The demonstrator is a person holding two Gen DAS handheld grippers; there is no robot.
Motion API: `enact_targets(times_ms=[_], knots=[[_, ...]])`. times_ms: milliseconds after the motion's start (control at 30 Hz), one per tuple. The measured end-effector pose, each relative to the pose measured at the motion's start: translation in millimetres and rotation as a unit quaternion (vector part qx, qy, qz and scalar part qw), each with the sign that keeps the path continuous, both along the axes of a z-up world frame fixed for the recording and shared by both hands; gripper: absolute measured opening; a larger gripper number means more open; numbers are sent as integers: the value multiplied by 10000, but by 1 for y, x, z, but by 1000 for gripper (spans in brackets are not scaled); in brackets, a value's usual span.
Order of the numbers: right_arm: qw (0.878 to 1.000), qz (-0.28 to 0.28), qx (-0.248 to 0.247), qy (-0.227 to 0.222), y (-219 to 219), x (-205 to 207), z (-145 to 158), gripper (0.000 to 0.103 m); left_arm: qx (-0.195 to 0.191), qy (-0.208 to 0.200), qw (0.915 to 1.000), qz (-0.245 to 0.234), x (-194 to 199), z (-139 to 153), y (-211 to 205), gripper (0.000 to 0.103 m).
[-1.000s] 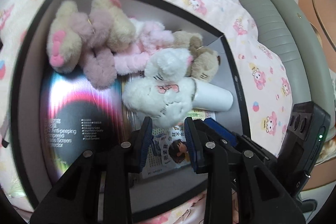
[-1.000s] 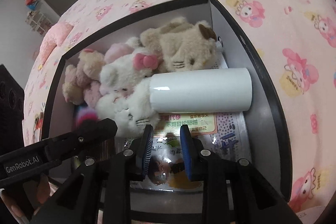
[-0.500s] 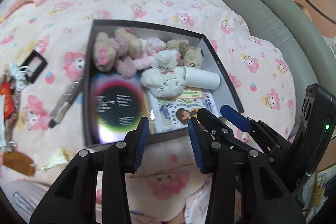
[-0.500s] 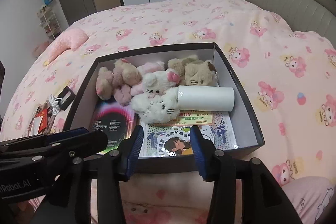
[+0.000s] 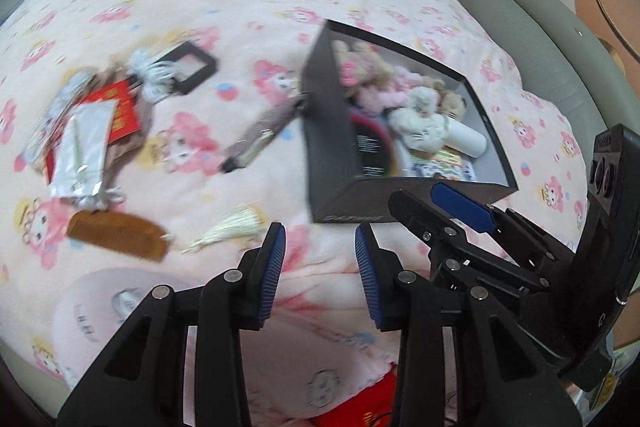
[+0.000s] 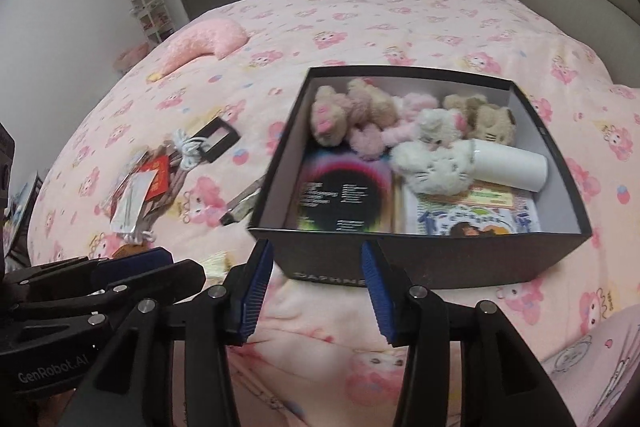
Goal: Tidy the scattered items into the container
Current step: 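Lift the right gripper out of the box and return to the items, then grasp the wooden comb with tassel with the right gripper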
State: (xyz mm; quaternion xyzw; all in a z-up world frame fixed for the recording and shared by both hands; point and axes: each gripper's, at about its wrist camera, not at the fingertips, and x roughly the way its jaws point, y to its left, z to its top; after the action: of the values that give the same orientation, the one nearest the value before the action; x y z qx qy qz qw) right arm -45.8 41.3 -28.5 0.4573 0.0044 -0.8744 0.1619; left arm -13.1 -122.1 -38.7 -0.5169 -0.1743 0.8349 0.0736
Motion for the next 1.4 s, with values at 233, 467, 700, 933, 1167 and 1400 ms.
enact_targets(times_ms=[233,467,700,933,1167,1400], knots=[[9901,944,-407,-955,-78,-14,-44,42,163,-520,9903,1280,16,-34,-111,36],[9731,936,-872,-1915,-107,-28,-90,42,160,-938,9795,1775,18,-78,-178,36],[9543,1030,-985,-2627,-125,-35,-125,42,450,-1128,9724,1991,7,-110,-208,36],[9314,918,-1351,-3254,-140,-54,-156,44,551,-1321,9766,1607,-13,-128,-205,29],[9365,799,-1708,-2956,-128,-53,-144,38,865,-1146,9854,912,-18,-110,-178,30],[9230,723,-1651,-3399,-124,-47,-159,38,737,-1736,9787,807,-33,-140,-186,30]])
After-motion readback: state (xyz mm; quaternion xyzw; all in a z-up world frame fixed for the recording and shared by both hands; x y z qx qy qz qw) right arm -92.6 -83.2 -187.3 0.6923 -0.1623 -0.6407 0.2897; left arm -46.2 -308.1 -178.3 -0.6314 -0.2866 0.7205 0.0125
